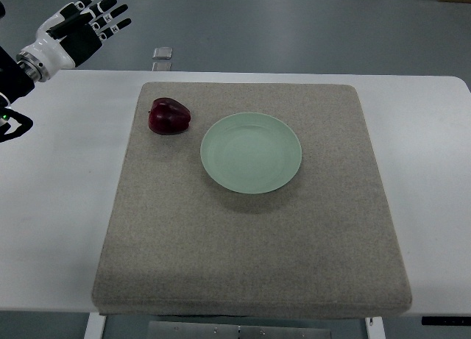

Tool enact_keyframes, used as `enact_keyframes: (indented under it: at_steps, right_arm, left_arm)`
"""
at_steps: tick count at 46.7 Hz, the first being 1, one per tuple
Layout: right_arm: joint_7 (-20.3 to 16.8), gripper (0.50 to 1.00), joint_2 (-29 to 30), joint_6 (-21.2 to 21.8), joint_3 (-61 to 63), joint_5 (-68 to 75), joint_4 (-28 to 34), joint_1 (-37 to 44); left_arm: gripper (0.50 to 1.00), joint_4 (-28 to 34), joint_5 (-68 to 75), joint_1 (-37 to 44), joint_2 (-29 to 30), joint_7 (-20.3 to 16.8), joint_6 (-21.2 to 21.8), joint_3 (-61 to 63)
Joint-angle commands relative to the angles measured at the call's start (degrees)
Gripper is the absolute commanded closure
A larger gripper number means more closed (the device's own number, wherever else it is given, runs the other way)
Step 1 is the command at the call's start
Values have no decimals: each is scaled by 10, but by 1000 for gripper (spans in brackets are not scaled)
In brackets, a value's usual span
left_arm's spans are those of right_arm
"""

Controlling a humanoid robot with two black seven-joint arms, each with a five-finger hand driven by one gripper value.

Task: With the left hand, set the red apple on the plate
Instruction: 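Move the open left hand forward toward the dark red apple, then lower the left hand over the apple and close fingers around it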

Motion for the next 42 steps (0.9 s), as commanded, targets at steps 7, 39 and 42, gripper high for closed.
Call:
enact_keyframes:
  at_steps: [7, 39, 42]
  right_arm:
    - [0, 570, 0, 0, 0, 0, 0, 0]
    - [0, 570, 0, 0, 0, 0, 0, 0]
    - [0, 570, 0, 0, 0, 0, 0, 0]
  left_arm:
    - [504, 3, 119, -24, 1, -4, 0, -7]
    - [504, -55, 736, -81, 33, -6, -2, 14]
    - [504, -81, 776, -77, 36, -6, -2, 34]
